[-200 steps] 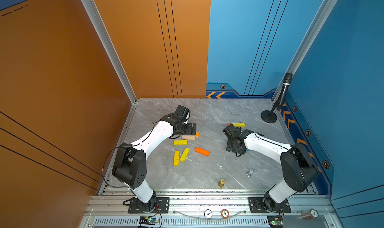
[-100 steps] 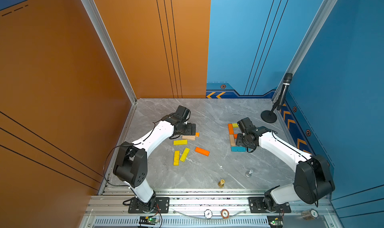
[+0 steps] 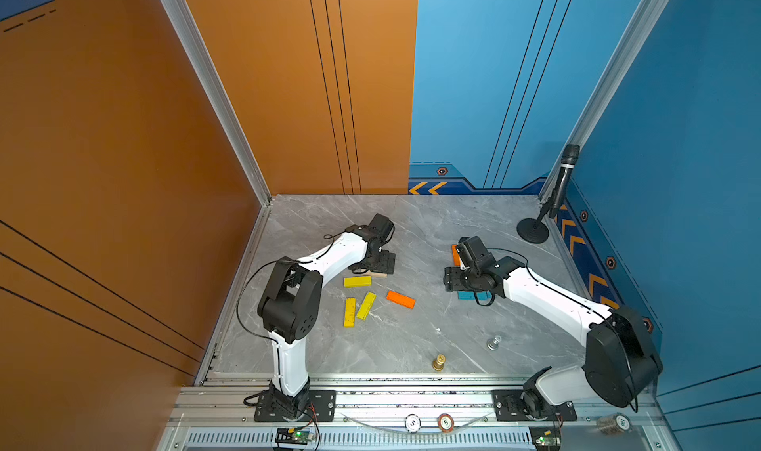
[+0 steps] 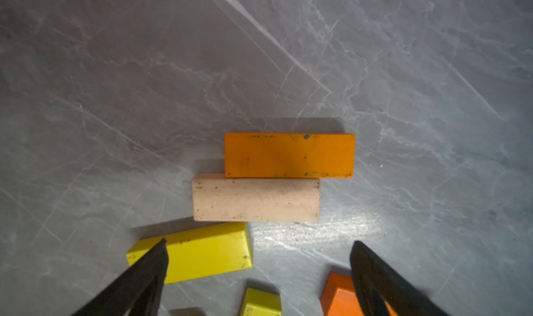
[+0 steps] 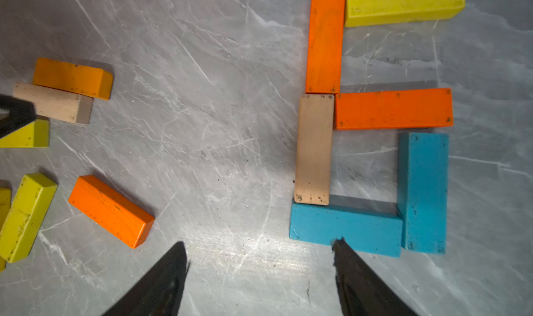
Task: Assemble the number 6 with building blocks
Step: Assemble the building block at the center of the board, then adjust the building block at the center of the board.
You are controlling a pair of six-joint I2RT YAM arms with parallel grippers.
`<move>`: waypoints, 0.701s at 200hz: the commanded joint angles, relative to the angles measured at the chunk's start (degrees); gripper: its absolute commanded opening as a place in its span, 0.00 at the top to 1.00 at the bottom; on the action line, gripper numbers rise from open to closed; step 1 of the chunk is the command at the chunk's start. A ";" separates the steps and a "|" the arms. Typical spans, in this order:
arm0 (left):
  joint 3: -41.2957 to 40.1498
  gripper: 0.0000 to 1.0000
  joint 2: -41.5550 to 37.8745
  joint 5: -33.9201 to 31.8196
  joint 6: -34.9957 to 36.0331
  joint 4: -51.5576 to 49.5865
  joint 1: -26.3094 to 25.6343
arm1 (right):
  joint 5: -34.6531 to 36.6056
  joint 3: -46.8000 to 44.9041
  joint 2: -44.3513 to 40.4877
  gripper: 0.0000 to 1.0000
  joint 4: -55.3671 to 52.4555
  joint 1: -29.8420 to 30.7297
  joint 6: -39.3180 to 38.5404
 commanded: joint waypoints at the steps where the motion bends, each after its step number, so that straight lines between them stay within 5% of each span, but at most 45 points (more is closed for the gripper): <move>1: 4.68 0.02 3.68 -1.42 0.68 -2.93 -0.71 | -2.18 -2.75 -2.40 0.14 4.47 0.96 -0.57; 140: 16.19 0.00 17.35 -0.04 -4.14 -4.91 -0.84 | -3.14 -5.15 -5.77 0.06 4.60 -1.89 -1.81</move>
